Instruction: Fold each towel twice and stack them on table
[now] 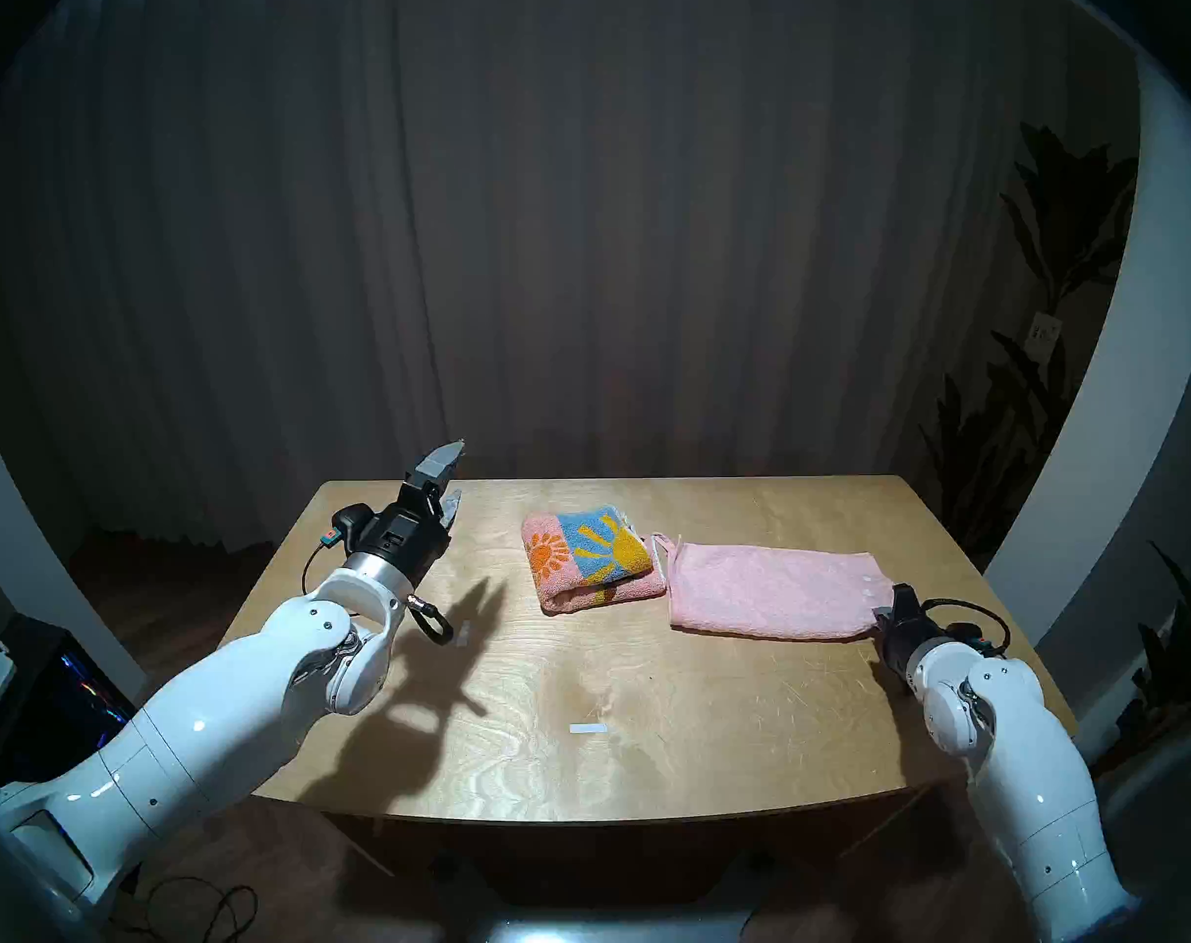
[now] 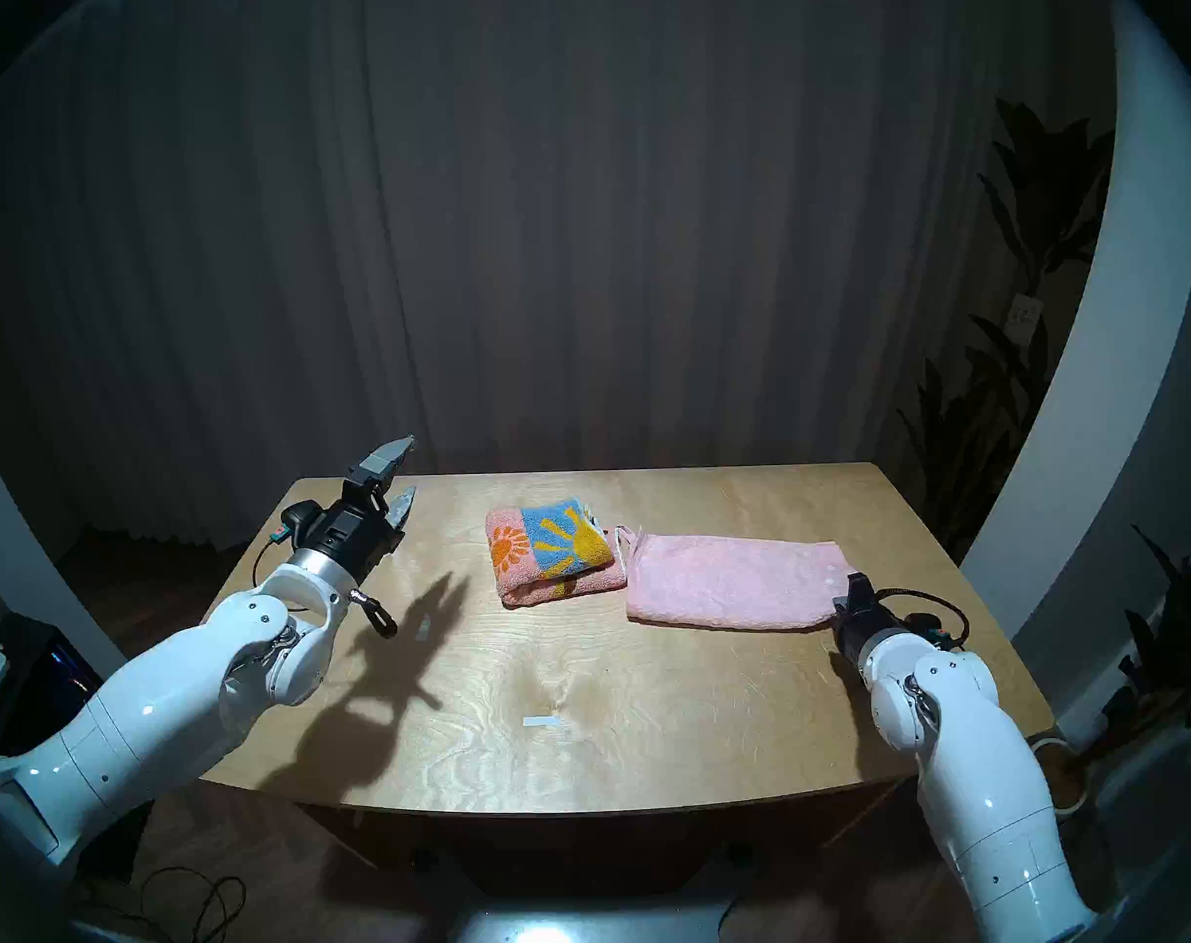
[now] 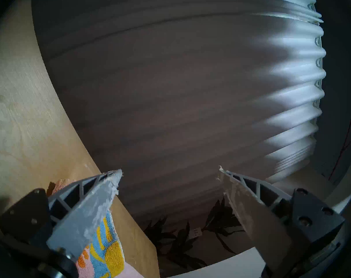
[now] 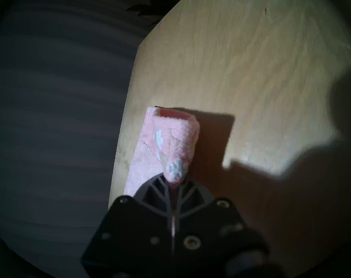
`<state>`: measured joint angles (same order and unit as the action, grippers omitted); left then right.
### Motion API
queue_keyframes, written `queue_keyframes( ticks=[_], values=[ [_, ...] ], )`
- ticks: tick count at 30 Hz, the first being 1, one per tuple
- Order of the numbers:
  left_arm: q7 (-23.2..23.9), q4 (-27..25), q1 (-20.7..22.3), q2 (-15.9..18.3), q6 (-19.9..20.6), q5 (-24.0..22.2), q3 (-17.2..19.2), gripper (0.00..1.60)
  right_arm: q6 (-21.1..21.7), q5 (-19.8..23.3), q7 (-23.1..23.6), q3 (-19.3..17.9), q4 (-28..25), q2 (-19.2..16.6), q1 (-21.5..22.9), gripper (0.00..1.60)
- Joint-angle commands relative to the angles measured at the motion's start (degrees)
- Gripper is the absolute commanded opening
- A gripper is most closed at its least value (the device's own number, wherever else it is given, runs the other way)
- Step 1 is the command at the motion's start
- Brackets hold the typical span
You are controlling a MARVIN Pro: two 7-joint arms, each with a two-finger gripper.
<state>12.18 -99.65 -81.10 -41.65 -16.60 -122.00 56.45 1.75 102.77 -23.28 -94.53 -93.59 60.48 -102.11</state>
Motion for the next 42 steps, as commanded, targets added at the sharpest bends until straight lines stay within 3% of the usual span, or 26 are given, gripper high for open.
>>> queue_keyframes(
  ticks=[1,14,32,42],
  values=[
    [0.34,-0.39,0.75,-0.9,-0.59,-0.23,0.52,1.6,4.56,-3.37,1.32,-0.14,1.74,-6.35,1.9,0.0],
    [0.47,-0.06,-0.05,-1.74,-2.79,-0.87,0.94,1.6,12.34,-10.63,4.58,3.42,1.41,-12.51,8.31,0.0],
    [1.38,-1.06,-3.0,-1.27,-7.17,-2.39,2.82,1.6,20.81,-22.17,15.97,13.14,3.36,-18.99,14.71,0.0],
    [1.85,-1.86,-4.52,-0.48,-9.07,-3.08,3.98,1.6,25.21,-27.53,20.56,18.39,4.35,-19.64,21.14,0.0]
  ],
)
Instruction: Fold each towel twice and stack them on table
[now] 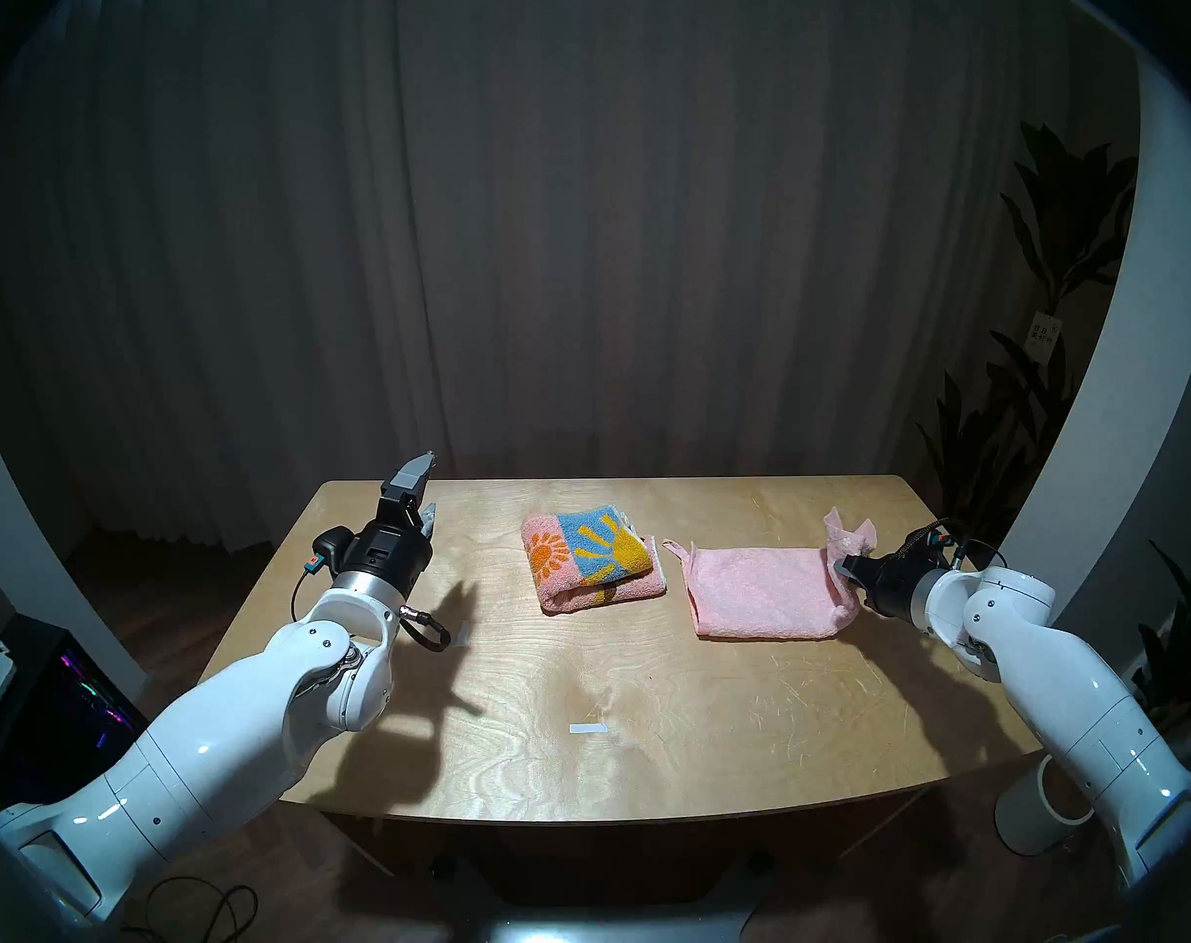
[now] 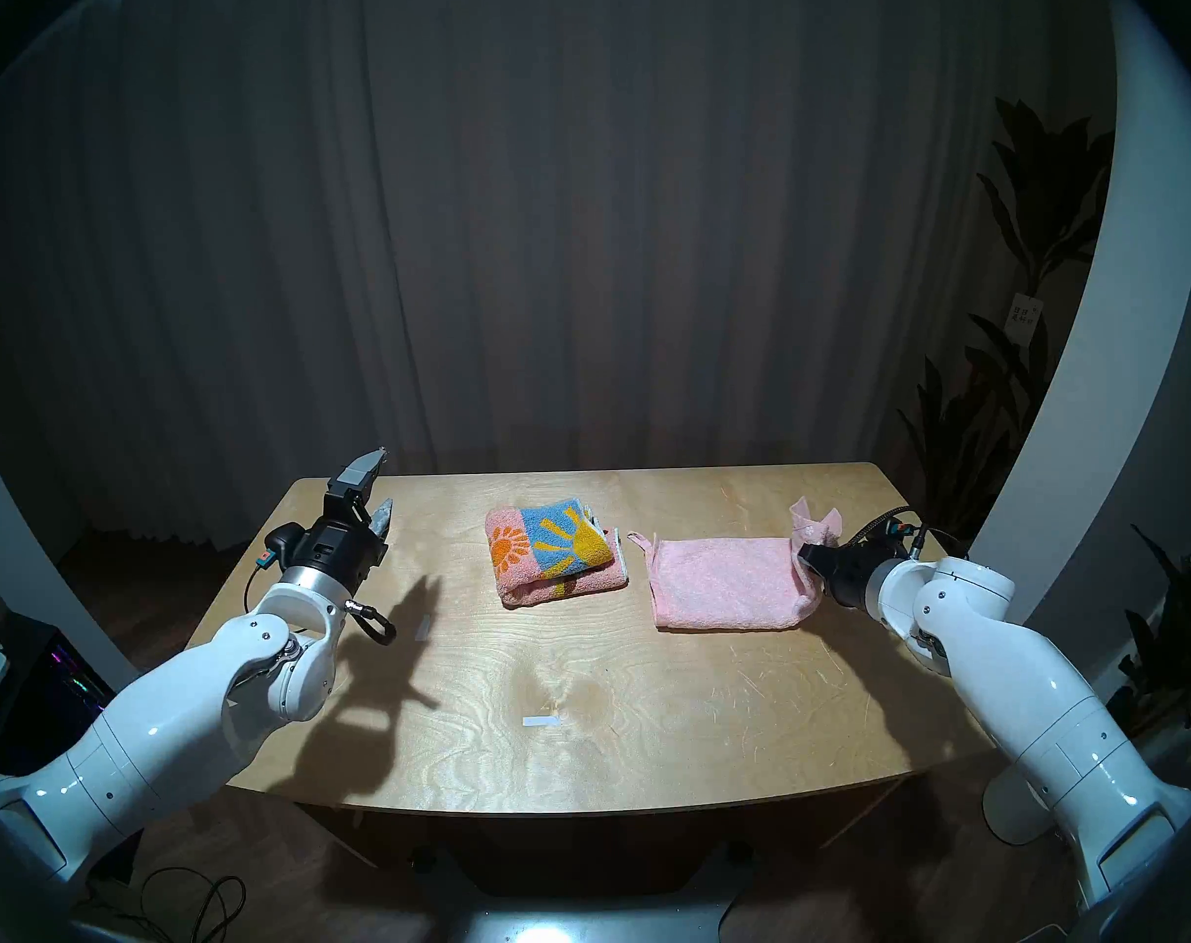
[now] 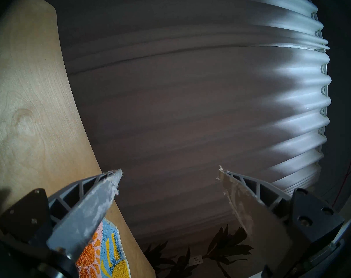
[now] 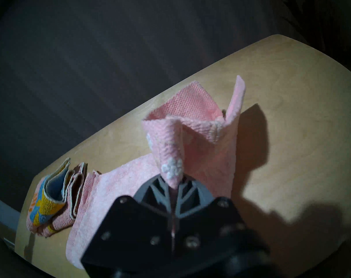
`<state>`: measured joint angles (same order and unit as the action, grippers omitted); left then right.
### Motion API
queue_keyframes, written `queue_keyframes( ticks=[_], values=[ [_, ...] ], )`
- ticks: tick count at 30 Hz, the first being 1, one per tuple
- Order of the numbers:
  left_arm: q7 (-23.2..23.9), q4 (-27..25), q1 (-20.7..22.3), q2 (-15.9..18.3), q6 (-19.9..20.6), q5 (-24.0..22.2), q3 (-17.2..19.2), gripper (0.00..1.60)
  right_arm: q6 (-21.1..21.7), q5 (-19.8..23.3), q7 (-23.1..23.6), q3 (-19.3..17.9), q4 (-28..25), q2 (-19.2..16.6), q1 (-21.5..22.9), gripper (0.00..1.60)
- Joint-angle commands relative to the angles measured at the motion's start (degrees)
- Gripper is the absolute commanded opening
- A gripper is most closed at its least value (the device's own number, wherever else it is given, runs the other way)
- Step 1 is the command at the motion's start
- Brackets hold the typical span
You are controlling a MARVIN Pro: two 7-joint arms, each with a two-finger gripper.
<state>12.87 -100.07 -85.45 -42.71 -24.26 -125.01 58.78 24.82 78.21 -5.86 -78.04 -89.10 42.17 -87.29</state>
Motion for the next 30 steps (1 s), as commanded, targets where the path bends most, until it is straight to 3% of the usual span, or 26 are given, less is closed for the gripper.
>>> queue_keyframes(
  ticks=[1,15,30],
  values=[
    [1.24,-1.51,-0.35,0.68,-1.57,-0.16,1.79,1.6,2.48,-3.35,3.47,1.7,-0.37,-1.18,6.22,0.0],
    [3.05,-3.23,-3.9,1.85,-4.48,-1.9,4.23,1.6,10.71,-9.33,9.38,8.79,0.2,-2.52,13.3,0.0],
    [5.1,-5.08,-7.45,3.14,-6.68,-3.24,6.07,1.6,11.34,-13.94,15.87,12.75,-2.93,-4.31,14.62,0.0]
  ],
)
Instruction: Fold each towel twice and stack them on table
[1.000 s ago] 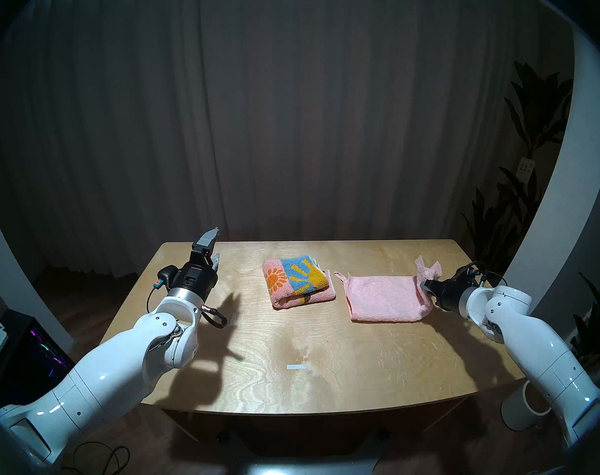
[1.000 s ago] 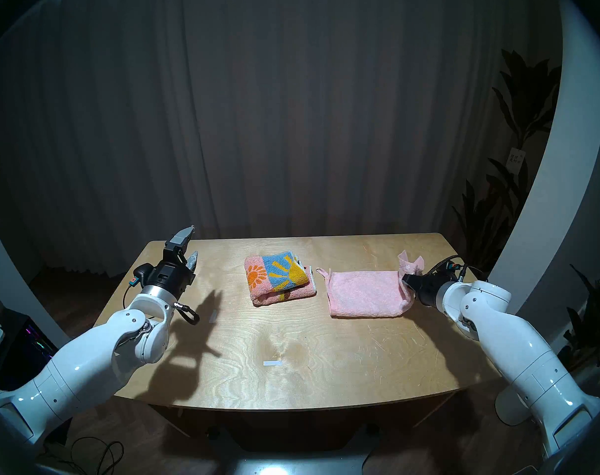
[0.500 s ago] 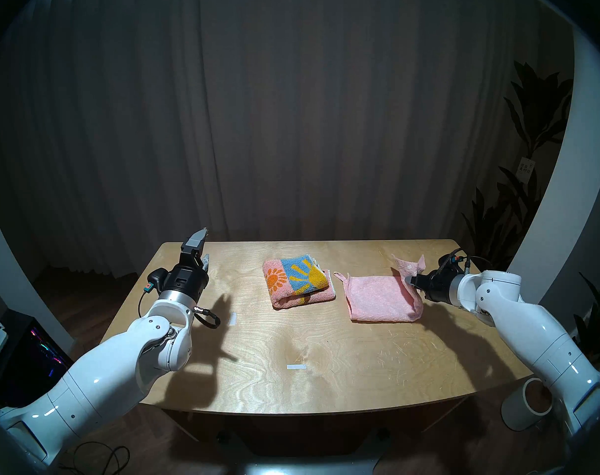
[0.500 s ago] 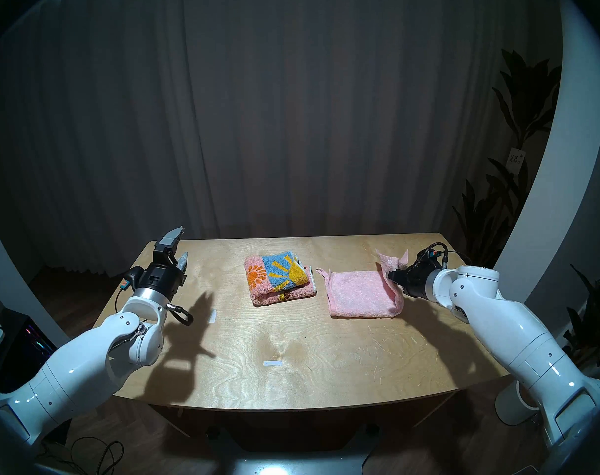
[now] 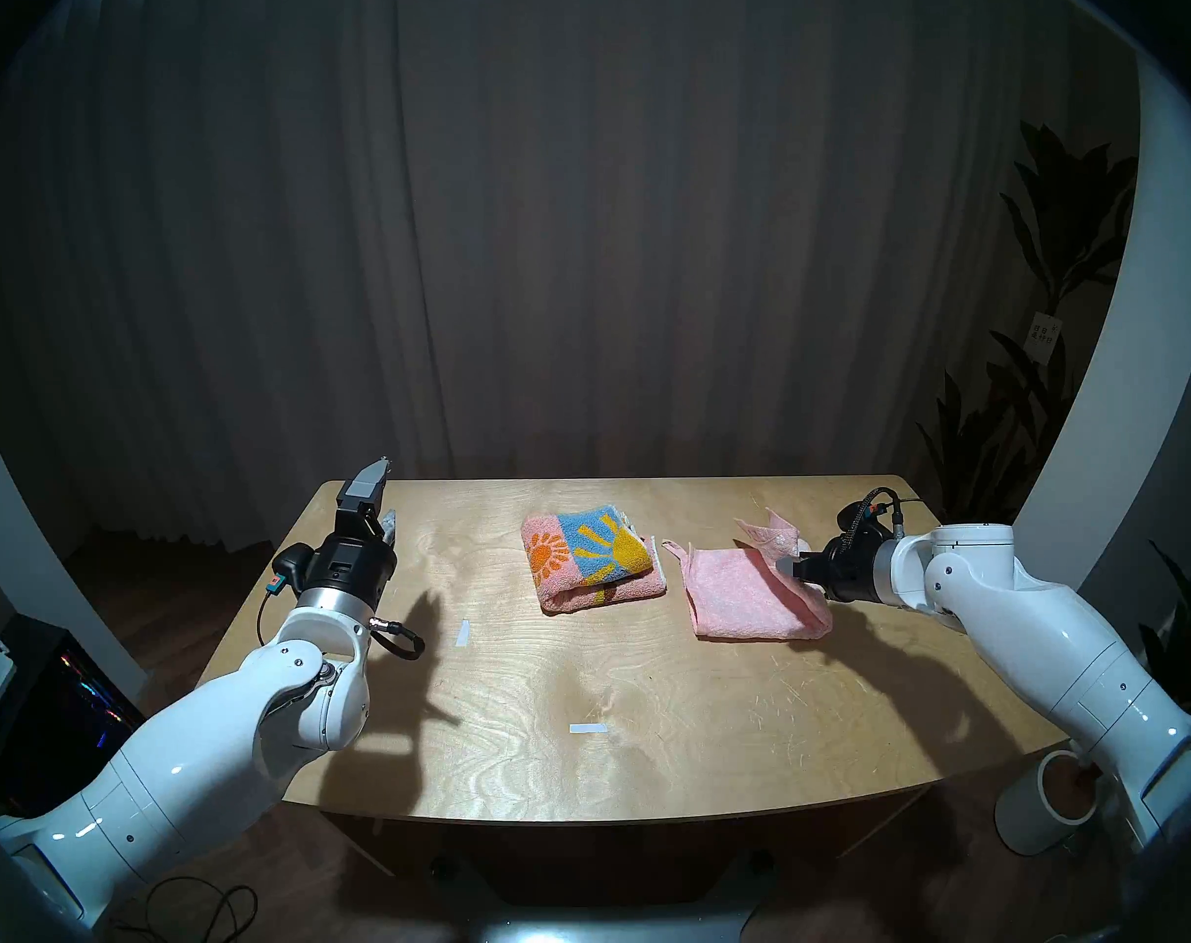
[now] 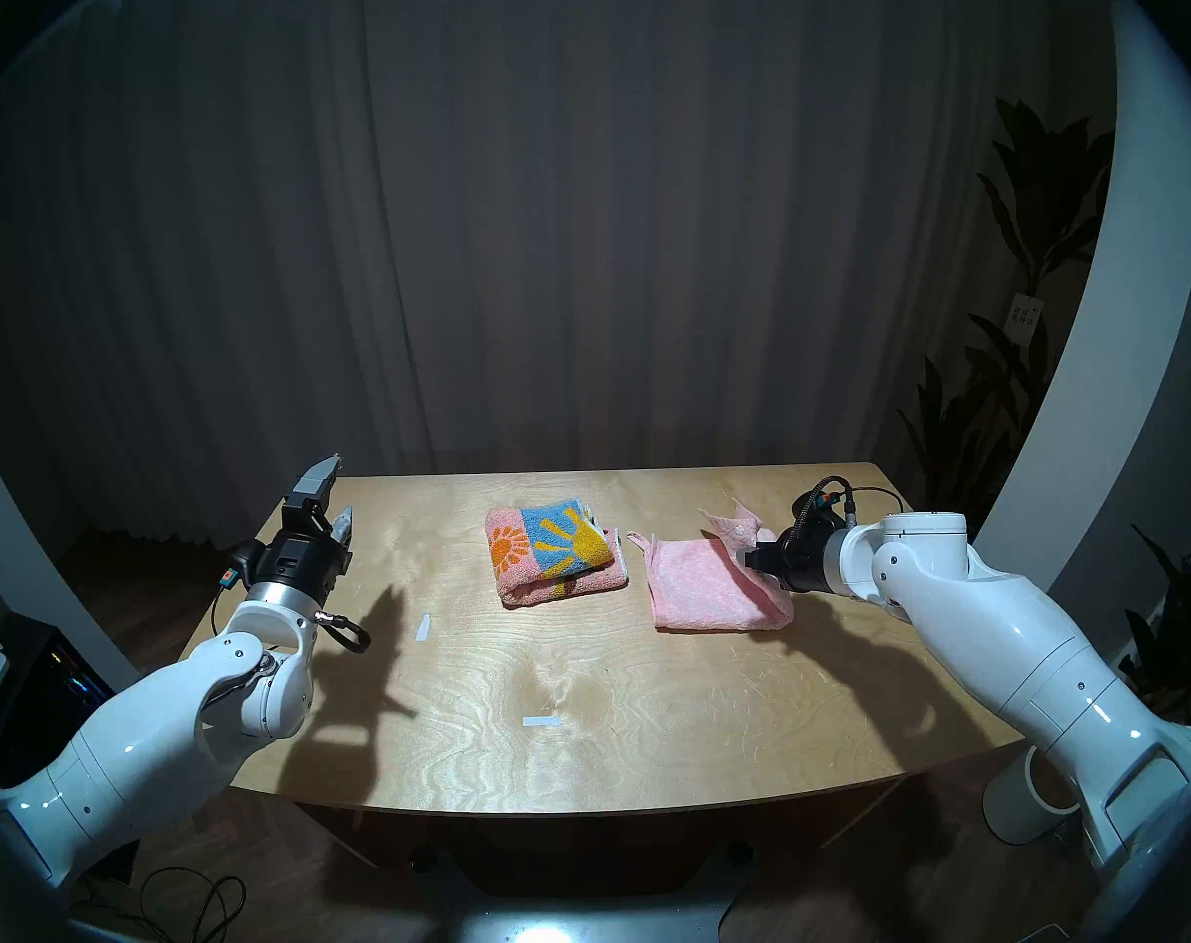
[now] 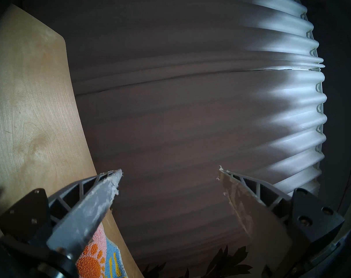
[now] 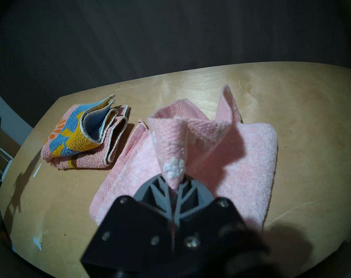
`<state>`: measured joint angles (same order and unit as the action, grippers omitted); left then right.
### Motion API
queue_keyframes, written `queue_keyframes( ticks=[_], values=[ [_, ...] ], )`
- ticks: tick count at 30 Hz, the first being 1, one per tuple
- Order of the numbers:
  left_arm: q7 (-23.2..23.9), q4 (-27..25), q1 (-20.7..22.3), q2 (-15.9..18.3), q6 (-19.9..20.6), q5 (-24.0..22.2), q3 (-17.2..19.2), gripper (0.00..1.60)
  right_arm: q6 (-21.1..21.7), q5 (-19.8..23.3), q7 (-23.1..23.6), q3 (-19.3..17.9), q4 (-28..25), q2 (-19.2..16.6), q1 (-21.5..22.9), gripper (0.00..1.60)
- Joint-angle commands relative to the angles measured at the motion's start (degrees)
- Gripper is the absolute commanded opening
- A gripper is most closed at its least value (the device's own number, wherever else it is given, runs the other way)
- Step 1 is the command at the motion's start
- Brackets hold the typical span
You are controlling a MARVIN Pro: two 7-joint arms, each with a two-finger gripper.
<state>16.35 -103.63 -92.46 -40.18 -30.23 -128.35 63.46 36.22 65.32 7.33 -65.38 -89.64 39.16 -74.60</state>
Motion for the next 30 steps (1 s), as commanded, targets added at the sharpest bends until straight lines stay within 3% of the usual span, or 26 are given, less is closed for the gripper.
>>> queue_keyframes(
  ticks=[1,16,30],
  values=[
    [1.74,-1.57,-0.55,0.61,-0.77,0.0,1.48,1.6,-0.07,-1.19,2.73,0.17,-2.52,-1.34,1.96,0.0],
    [3.39,-2.47,-2.55,1.37,-1.7,-1.22,3.11,1.6,0.78,-7.41,7.8,5.35,-2.99,-1.47,6.77,0.0],
    [5.79,-2.66,-5.0,1.57,-2.19,-2.89,4.82,1.6,0.22,-17.08,14.87,12.44,-3.08,-1.09,12.36,0.0]
  ],
)
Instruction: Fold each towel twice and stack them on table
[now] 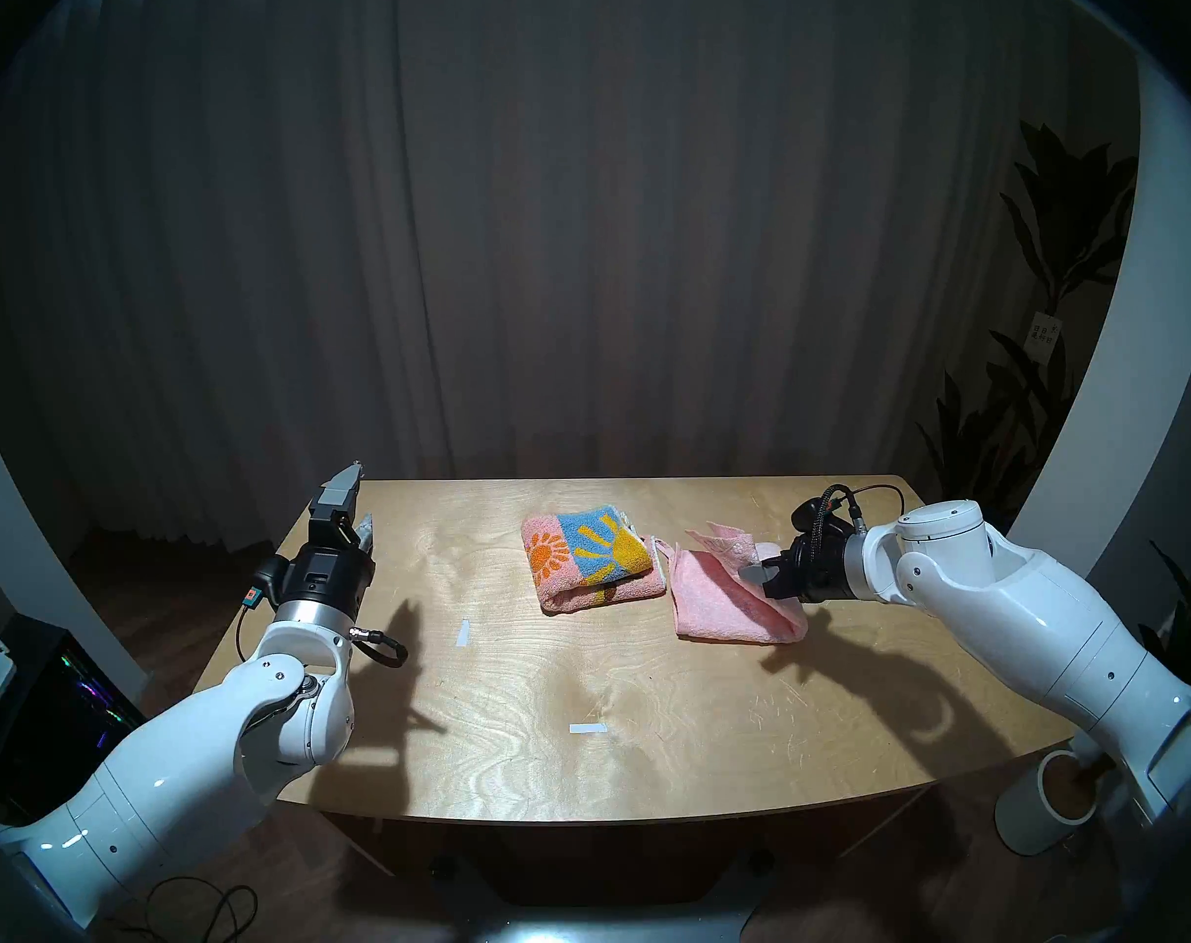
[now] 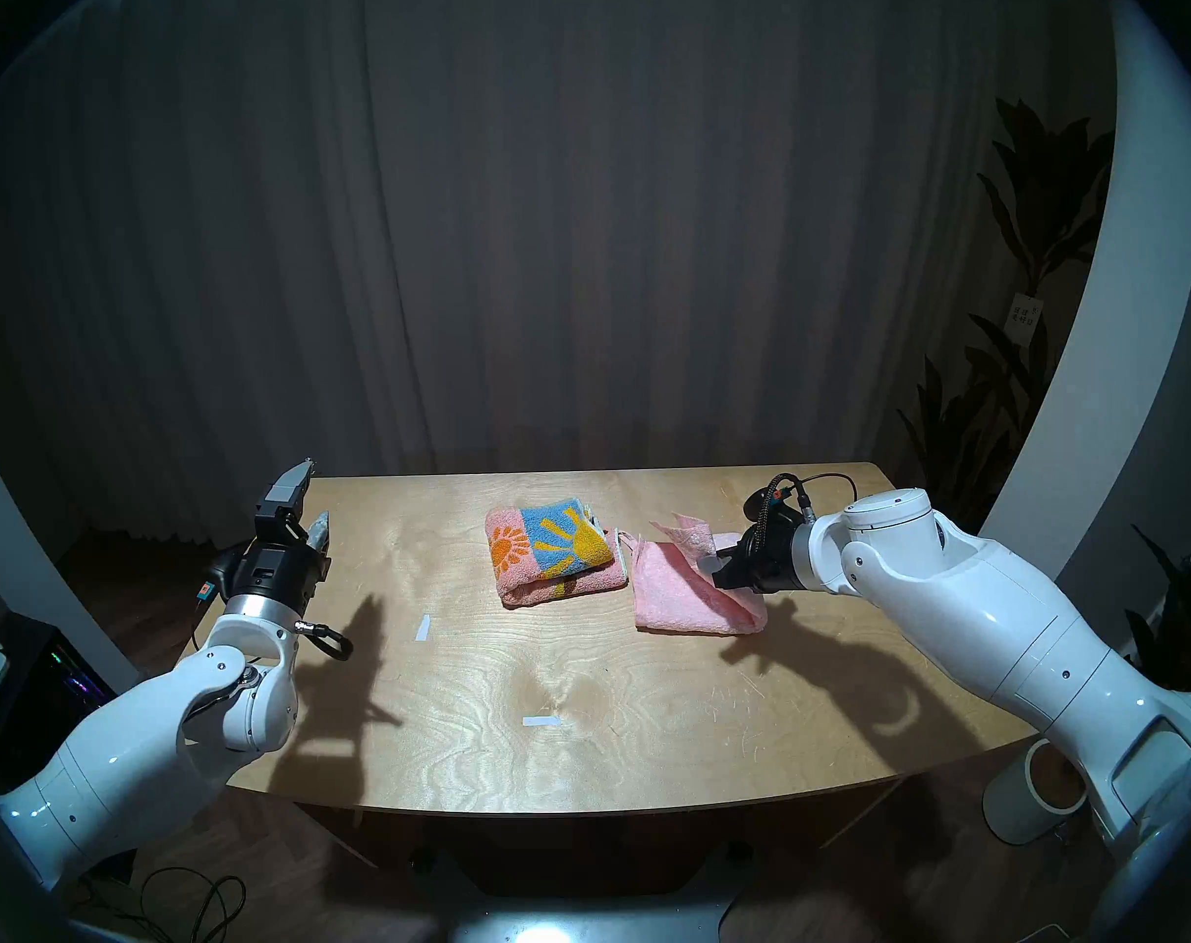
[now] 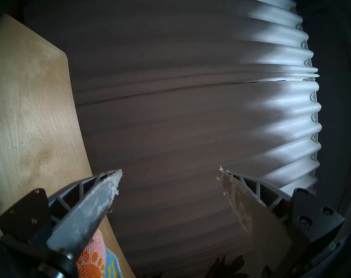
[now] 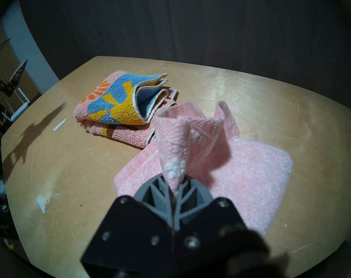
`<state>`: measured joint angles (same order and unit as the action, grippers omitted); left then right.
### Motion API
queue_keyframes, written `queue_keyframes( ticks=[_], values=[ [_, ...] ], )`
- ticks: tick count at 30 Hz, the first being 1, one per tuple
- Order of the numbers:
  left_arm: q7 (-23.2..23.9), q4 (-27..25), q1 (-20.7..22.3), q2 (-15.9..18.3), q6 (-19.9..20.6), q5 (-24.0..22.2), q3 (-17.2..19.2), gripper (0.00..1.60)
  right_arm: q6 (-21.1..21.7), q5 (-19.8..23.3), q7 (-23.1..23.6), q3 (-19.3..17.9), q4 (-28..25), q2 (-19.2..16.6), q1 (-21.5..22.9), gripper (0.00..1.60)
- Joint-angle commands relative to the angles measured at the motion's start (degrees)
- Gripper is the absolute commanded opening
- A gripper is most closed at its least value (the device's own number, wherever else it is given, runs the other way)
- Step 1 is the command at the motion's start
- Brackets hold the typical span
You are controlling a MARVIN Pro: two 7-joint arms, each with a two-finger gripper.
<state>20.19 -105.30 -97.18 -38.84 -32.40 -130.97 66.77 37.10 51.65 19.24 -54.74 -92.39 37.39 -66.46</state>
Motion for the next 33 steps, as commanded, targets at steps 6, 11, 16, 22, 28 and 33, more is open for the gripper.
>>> queue_keyframes(
  ticks=[6,11,16,22,28,33],
  values=[
    [2.64,-1.01,-0.98,0.36,-0.03,-0.81,1.99,1.6,-0.4,-6.22,4.78,4.44,0.56,1.81,5.91,0.0],
    [3.18,-1.08,-1.52,0.45,-0.09,-1.26,2.4,1.6,-1.55,-9.86,6.15,7.46,2.53,2.86,6.98,0.0],
    [3.46,-1.2,-1.97,0.75,-0.24,-1.5,2.7,1.6,-2.18,-11.63,7.2,9.27,3.66,3.66,7.43,0.0],
    [3.64,-1.31,-2.29,0.97,-0.29,-1.85,3.01,1.6,-2.08,-11.89,7.46,9.91,3.76,4.11,7.35,0.69],
    [3.86,-1.35,-2.4,1.11,-0.21,-2.07,3.02,1.6,-1.05,-11.31,7.72,9.88,2.44,4.11,6.82,1.6],
    [4.1,-1.39,-2.42,1.12,-0.15,-2.11,2.92,1.6,-0.09,-10.31,7.53,9.18,0.51,2.77,5.86,1.6]
  ],
)
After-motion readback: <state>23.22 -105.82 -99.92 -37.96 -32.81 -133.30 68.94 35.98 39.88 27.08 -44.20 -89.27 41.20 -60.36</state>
